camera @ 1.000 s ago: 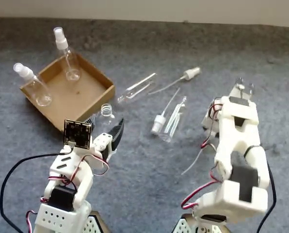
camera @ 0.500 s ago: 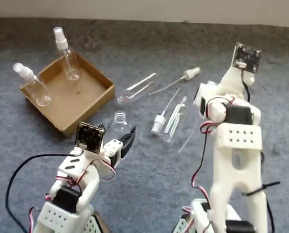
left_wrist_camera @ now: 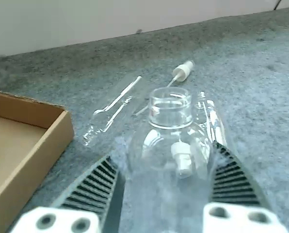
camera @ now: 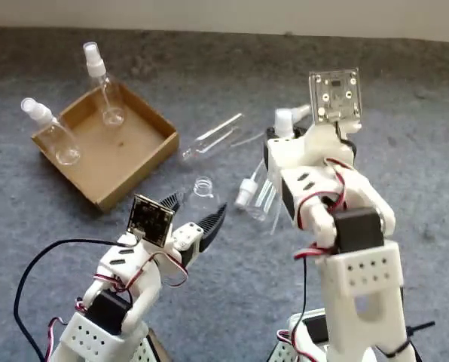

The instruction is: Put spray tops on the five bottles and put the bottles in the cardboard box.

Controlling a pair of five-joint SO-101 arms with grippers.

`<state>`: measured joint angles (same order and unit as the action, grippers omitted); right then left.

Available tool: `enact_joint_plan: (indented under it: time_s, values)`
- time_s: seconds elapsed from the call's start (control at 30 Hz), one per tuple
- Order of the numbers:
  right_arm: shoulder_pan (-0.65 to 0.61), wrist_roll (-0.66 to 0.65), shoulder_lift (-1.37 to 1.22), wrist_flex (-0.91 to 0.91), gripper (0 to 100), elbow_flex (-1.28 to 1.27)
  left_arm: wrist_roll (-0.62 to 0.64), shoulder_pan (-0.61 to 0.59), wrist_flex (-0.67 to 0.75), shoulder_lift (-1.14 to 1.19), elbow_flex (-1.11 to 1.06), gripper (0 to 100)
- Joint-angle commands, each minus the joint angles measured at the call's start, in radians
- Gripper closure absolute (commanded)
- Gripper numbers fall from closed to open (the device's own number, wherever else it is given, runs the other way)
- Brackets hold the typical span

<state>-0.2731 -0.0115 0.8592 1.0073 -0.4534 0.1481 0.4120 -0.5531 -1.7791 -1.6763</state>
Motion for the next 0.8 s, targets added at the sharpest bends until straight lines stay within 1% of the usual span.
enact_joint_plan:
  time_s: [0.0, 0.17, 0.3, 0.6, 0.77]
  values:
    - [-0.042, -0.014, 0.113, -0.012, 99.1, 0.053, 0.008, 0.079, 0.018, -0.016, -0.019, 96]
    - [-0.048, 0.043, 0.222, -0.012, 99.1, 0.051, 0.008, 0.142, 0.018, -0.016, -0.019, 96]
    - [-0.047, 0.101, 0.286, -0.007, 99.1, 0.051, 0.008, 0.216, 0.018, -0.015, -0.019, 96]
    - [-0.044, 0.104, 0.426, -0.007, 99.1, 0.051, 0.008, 0.378, 0.018, -0.012, -0.019, 96]
    - [-0.044, 0.104, 0.449, -0.005, 99.1, 0.05, 0.008, 0.426, 0.017, -0.008, -0.019, 96]
